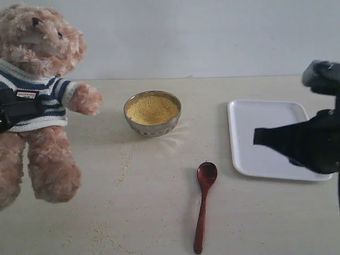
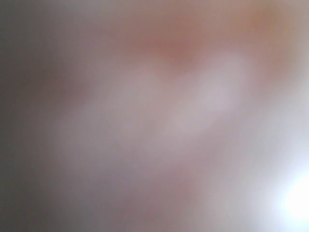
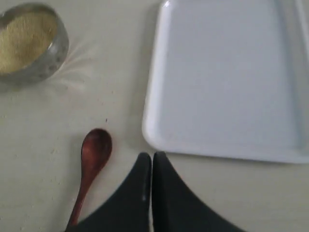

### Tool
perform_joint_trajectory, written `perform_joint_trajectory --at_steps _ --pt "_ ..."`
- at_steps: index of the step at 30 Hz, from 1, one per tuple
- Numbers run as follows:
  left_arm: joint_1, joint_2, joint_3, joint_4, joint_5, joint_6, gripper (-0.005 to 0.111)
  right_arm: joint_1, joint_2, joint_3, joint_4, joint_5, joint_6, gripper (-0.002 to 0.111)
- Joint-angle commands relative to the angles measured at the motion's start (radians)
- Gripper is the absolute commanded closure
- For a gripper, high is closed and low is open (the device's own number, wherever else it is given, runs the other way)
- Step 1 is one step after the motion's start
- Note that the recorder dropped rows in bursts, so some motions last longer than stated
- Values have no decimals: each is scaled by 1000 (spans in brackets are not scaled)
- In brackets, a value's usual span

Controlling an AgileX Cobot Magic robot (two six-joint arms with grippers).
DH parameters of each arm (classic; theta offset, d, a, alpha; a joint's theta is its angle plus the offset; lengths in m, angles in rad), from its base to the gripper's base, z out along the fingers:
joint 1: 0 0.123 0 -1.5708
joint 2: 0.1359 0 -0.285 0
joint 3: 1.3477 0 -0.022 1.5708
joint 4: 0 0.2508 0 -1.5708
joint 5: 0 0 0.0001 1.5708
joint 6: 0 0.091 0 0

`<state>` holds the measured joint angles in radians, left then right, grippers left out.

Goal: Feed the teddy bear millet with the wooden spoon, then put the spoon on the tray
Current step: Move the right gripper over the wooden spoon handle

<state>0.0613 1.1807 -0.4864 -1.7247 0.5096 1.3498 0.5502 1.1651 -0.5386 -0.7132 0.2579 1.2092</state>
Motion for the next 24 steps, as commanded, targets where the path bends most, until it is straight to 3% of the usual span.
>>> perform_joint_trajectory --at_steps 1,6,9,16,22,24 --pt "-2 -3 -3 -20 2 19 102 134 103 7 -276 38 352 107" --pt "-2 -3 -3 -20 2 33 102 288 233 -14 -437 88 536 107" --pt "-2 -3 -3 -20 2 45 102 331 291 -24 -484 127 588 107" --pt "-2 -3 -3 -20 2 45 102 331 348 -30 -650 -48 701 107" --pt "-2 -3 -3 -20 2 45 102 331 373 -57 -653 -116 648 107" --pt "-2 -3 -3 -20 2 45 102 331 373 -60 -657 -144 636 100"
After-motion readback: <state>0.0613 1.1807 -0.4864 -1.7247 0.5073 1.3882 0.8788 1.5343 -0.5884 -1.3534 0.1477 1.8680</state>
